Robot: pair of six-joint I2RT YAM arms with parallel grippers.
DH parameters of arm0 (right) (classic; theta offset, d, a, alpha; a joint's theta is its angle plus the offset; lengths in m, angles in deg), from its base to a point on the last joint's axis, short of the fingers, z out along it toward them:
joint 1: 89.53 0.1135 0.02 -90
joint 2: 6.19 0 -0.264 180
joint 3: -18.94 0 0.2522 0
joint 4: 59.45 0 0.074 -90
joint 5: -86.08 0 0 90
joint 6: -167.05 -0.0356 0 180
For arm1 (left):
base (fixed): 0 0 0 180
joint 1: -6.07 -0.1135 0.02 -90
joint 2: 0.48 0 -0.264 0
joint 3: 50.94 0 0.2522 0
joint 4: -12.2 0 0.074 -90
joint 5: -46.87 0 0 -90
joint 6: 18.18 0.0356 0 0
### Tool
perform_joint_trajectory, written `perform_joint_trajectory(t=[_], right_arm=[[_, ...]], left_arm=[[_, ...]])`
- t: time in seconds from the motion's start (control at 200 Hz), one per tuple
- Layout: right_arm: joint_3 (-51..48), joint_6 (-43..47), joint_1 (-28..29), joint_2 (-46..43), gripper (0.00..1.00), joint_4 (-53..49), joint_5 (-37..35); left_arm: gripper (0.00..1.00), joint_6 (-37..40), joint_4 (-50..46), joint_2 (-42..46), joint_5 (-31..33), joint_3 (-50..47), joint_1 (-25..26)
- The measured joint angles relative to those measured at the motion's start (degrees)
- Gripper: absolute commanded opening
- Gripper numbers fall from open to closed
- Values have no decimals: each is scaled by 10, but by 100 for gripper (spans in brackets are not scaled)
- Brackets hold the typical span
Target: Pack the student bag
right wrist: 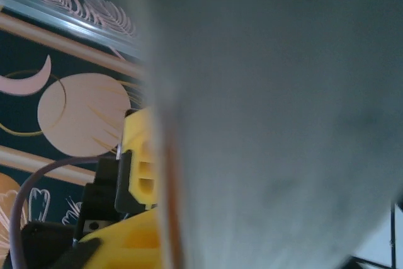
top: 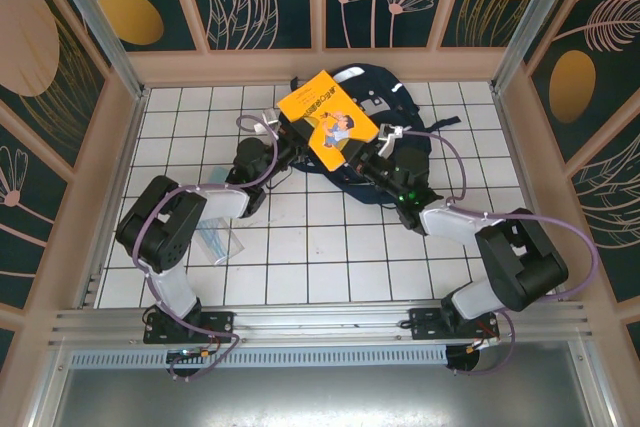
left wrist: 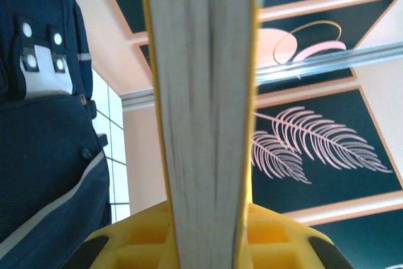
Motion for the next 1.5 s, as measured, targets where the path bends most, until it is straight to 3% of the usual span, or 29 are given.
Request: perform_joint_trajectory(t=[0.06,0.115,0.145,0.255,0.5,0.741,1.021,1.226,1.286,1.326,1.361,1.451,1.501], right_arm=[[0,1,-1,-1,0,-2,0],[0,5,-3,-4,0,-8,0],[0,9,-8,-9,0,-17,0],[0,33,-41,-44,0,-69,0],[20,136,-163,-188,0,-304,-31],[26,196,-291,-274,0,-467,-41],[4,216,-397,-321,0,-534,-20],[-20,215,-428,-338,0,-540,6],[-24,214,-429,-339,0,-540,14],[-25,214,-430,-339,0,-540,19],[-25,214,-430,-339,0,-540,24],[-25,214,-430,-340,0,-540,31],[-25,214,-430,-341,0,-540,33]], left_arm=[[57,0,2,-2,-1,0,0],[70,0,-1,-2,-9,3,1],[72,5,-10,-2,-14,8,2],[73,63,-96,-2,-31,54,6],[70,297,-360,-10,-31,208,23],[68,515,-607,-133,-9,440,63],[70,669,-806,-292,43,640,130],[72,754,-892,-374,132,723,172],[69,767,-901,-391,164,734,181],[61,773,-903,-397,183,740,184],[48,777,-907,-401,199,746,186],[0,782,-916,-410,215,762,188],[0,783,-916,-412,224,765,190]])
